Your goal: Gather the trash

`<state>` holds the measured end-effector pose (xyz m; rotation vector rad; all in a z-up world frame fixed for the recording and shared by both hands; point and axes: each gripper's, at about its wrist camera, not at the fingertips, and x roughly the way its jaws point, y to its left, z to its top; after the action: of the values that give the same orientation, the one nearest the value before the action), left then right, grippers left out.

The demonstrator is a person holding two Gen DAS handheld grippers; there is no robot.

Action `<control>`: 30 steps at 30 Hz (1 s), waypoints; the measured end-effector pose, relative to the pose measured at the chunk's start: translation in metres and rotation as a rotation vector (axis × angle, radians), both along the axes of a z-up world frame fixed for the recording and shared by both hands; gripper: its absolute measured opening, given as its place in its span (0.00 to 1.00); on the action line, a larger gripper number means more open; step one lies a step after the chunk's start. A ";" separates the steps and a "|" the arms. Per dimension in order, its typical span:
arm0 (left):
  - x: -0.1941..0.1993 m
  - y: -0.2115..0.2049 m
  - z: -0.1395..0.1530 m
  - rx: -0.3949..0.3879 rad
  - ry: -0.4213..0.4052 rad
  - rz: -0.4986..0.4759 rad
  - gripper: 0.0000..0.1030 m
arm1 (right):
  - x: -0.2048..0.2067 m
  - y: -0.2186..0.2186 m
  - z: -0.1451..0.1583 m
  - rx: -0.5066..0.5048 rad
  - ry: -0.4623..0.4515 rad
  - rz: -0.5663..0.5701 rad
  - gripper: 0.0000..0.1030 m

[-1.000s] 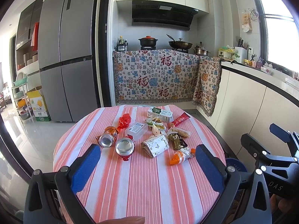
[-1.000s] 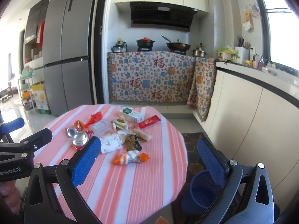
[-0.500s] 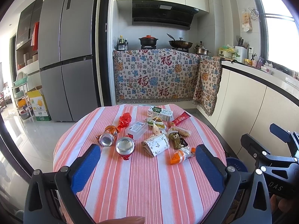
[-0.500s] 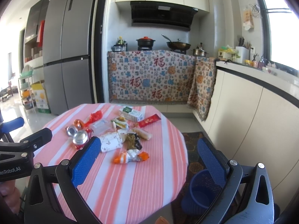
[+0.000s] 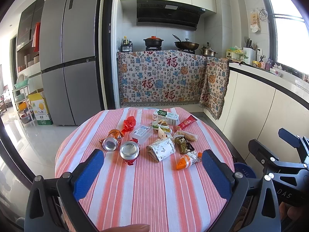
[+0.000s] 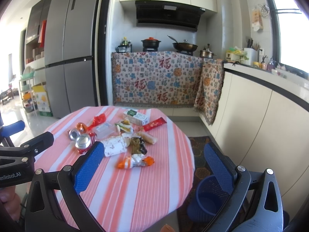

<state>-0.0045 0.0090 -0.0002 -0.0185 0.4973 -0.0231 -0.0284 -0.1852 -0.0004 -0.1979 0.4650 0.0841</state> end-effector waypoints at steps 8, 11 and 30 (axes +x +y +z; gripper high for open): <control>0.000 0.000 0.000 0.000 0.000 0.000 1.00 | 0.000 0.000 0.001 -0.002 -0.001 0.000 1.00; 0.001 0.000 0.000 0.001 0.001 0.000 1.00 | 0.000 0.000 0.001 -0.003 0.001 -0.001 1.00; -0.003 0.011 -0.010 -0.001 0.028 0.025 1.00 | 0.006 0.004 -0.019 -0.028 0.033 0.005 1.00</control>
<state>-0.0073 0.0203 -0.0104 -0.0262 0.5253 0.0016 -0.0224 -0.1809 -0.0194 -0.2250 0.4991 0.0864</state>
